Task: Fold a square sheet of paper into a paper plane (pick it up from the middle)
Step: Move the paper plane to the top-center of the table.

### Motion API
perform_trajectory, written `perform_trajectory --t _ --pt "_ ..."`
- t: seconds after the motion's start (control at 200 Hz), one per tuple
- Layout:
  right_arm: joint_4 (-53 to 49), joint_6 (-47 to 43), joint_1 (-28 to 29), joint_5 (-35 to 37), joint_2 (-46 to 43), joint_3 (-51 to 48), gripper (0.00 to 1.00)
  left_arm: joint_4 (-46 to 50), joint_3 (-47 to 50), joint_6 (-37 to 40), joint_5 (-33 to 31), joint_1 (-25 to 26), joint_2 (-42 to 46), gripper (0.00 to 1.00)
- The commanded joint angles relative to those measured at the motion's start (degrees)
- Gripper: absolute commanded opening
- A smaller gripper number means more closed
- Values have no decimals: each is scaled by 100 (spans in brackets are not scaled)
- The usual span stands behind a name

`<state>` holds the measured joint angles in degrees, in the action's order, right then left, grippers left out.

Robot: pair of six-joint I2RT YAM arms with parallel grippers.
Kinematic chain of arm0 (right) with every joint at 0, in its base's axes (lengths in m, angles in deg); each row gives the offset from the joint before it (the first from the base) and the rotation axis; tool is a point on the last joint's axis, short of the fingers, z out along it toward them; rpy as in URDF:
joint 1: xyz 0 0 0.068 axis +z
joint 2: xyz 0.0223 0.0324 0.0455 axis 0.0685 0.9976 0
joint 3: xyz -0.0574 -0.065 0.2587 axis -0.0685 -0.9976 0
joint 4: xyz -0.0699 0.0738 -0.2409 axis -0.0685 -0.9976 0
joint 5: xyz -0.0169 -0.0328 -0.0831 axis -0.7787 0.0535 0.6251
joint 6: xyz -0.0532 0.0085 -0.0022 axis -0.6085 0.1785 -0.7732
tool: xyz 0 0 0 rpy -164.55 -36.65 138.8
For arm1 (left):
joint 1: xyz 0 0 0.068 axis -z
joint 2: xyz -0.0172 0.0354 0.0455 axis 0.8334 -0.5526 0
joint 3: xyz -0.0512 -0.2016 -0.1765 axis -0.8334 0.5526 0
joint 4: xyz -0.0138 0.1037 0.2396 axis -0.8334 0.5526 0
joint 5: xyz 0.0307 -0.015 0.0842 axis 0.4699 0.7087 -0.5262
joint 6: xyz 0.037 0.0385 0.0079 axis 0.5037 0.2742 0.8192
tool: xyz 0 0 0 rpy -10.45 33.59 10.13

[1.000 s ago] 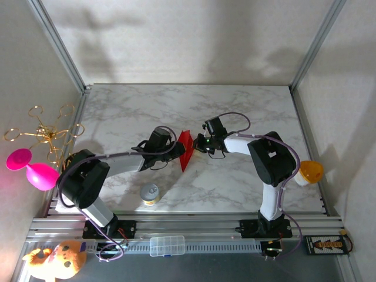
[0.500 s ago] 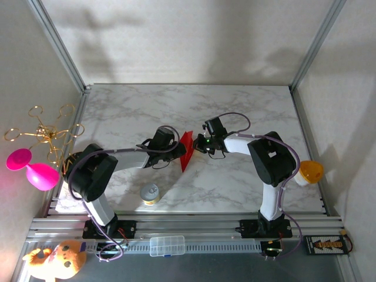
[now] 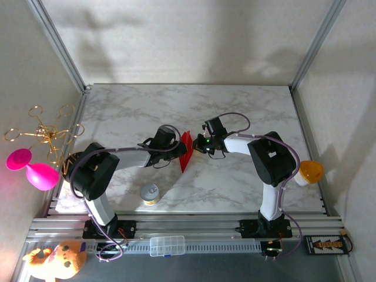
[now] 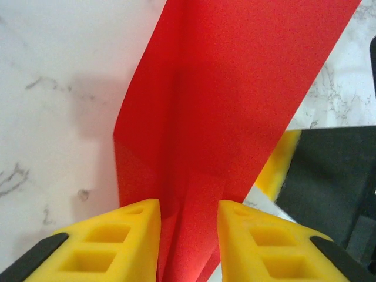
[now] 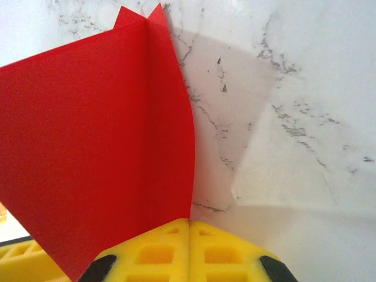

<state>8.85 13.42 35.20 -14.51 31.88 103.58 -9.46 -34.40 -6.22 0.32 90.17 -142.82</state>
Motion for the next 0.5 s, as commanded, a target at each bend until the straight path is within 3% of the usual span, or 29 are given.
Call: perform_trajectory --t 0.0,0.496 --pt "-83 -84 -22 -60 5 120 5 134 -348 208 -288 50 -206 31" --pt "-73 -85 -24 -79 7 146 5 581 -177 249 -278 122 75 35"
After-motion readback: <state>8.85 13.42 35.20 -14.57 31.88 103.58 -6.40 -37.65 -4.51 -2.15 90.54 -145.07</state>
